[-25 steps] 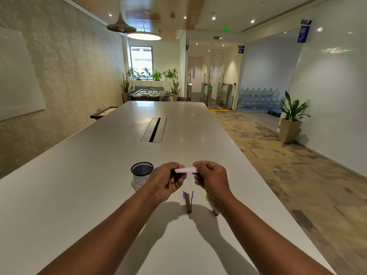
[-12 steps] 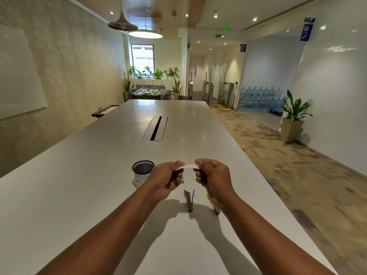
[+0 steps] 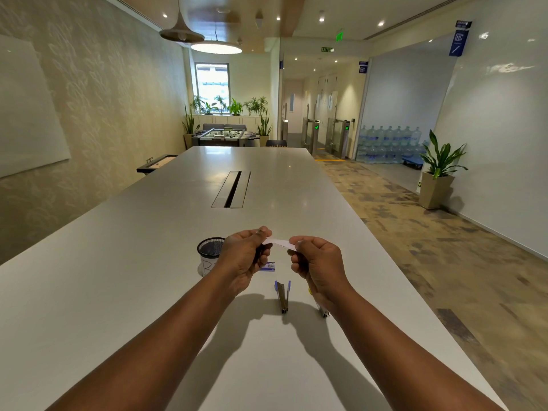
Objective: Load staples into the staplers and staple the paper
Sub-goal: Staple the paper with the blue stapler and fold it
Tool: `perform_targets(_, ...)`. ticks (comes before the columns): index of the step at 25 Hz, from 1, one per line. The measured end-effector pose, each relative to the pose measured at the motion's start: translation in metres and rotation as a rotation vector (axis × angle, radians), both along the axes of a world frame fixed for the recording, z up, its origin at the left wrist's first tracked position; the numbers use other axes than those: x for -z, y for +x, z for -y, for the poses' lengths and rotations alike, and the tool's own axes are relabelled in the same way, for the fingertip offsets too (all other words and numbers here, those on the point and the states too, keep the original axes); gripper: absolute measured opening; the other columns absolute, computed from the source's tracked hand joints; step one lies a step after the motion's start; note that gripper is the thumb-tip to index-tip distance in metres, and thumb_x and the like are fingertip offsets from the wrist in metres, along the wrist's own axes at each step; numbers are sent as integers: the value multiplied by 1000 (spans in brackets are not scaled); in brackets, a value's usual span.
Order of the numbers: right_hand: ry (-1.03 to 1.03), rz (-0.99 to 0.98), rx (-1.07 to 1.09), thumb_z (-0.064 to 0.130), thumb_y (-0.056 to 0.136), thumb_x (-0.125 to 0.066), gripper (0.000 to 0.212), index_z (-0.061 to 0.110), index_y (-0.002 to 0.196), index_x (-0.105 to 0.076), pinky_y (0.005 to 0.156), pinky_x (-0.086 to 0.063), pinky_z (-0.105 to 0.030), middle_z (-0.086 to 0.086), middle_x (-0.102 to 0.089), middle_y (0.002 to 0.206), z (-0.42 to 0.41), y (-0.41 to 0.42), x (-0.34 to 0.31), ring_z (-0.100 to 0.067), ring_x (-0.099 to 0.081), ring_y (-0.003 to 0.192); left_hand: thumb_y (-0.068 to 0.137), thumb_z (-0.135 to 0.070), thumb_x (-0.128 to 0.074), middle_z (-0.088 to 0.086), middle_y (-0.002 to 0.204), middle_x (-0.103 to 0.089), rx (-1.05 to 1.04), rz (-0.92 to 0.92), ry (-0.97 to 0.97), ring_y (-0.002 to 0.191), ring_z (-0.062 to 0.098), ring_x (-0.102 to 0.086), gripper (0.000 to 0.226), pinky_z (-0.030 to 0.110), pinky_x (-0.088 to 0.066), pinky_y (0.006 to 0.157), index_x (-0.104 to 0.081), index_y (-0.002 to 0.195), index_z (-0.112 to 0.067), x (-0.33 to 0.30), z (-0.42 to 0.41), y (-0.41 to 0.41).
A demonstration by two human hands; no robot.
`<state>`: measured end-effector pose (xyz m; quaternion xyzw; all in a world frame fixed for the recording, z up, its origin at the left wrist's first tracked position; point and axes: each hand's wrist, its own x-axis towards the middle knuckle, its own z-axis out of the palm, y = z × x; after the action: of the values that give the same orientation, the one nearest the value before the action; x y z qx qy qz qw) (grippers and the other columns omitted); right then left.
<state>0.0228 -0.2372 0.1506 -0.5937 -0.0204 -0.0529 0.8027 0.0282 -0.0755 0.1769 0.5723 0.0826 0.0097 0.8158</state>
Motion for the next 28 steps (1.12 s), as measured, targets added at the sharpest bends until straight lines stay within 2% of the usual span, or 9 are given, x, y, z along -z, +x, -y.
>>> perform_targets(6, -1, 4, 13, 6, 92, -61, 21, 11, 85, -80, 60, -56, -27, -9, -70, 70, 1, 1, -1, -15, -63, 60, 93, -15, -72, 8, 69, -71, 3, 44, 53, 54, 11, -62, 14, 22, -56, 53, -73, 103, -5, 5, -1, 1)
perform_targets(14, 111, -52, -1, 4, 90, -64, 19, 9, 84, -81, 58, -58, -26, -12, -71, 70, 1, 4, -6, -15, -65, 58, 94, -15, -71, 6, 61, -71, 58, -71, -56, 49, 9, -60, 18, 21, -54, 48, -72, 101, 2, 5, -2, 8)
perform_targets(24, 16, 4, 15, 4, 92, -61, 18, 8, 91, -79, 62, -59, -27, -8, -71, 69, 2, 2, -8, -15, -64, 61, 94, -13, -70, 8, 64, -73, 56, -84, -40, 50, 11, -63, 15, 23, -56, 50, -74, 101, 0, 13, -1, 15)
perform_targets(28, 19, -10, 18, 4, 92, -61, 19, 7, 91, -79, 62, -59, -28, -9, -71, 69, 4, 4, -6, -15, -64, 61, 95, -13, -70, 7, 65, -73, 42, -33, 4, 52, 10, -64, 14, 22, -56, 51, -74, 101, -2, 11, 0, 17)
